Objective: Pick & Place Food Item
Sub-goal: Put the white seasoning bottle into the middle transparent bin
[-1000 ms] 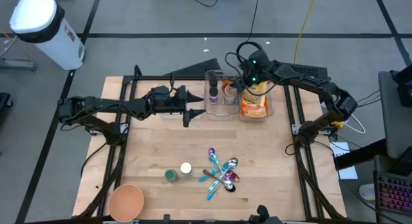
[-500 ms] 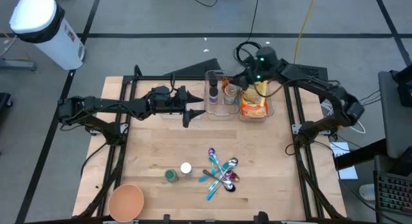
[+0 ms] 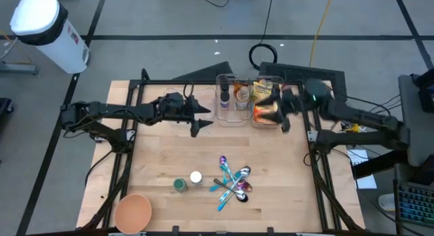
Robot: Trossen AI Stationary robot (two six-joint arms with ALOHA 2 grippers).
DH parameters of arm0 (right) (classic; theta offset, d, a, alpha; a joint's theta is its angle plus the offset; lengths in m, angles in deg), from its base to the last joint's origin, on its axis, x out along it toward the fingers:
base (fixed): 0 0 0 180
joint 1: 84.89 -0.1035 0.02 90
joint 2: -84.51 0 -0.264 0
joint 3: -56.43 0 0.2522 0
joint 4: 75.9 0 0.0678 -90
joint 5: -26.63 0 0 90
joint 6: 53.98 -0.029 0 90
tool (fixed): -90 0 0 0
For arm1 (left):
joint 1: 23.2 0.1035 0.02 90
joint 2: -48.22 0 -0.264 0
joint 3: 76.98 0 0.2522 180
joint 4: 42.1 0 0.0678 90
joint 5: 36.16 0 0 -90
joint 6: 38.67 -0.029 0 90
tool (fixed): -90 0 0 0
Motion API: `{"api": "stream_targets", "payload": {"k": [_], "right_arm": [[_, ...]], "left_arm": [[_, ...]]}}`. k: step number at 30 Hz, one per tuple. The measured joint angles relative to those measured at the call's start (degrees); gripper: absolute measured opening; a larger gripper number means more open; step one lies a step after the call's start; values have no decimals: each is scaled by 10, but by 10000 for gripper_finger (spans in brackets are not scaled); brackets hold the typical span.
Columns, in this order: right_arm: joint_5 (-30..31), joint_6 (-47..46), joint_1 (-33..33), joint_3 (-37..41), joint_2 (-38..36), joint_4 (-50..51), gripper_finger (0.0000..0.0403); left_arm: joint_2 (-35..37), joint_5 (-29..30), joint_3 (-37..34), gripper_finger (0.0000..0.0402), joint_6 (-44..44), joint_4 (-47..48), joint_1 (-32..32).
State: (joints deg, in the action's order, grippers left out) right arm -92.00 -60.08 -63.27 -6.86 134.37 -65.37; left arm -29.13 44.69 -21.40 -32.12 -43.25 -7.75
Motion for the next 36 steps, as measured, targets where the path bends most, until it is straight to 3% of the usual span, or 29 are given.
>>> {"api": "stream_targets", "payload": {"k": [7,11,13,17,20,27,31,36], "right_arm": [[119,62,-172,232,-35,-360,212],[162,136,-246,302,-15,-474,212],[196,147,-278,313,-8,-499,212],[238,146,-328,316,1,-515,212],[241,150,-357,316,6,-523,212],[245,155,-401,316,21,-544,212],[268,163,-416,316,23,-542,213],[288,173,-417,316,23,-540,213]], "left_arm": [[0,-80,0,283,7,1,-26],[0,-80,9,283,-33,44,-81],[0,-41,38,283,-47,134,-118],[-7,95,138,283,-23,374,-194],[-14,131,206,283,14,490,-248],[-15,137,261,283,96,536,-339],[-29,133,260,283,183,542,-352],[-57,136,259,283,181,542,-361]]}}
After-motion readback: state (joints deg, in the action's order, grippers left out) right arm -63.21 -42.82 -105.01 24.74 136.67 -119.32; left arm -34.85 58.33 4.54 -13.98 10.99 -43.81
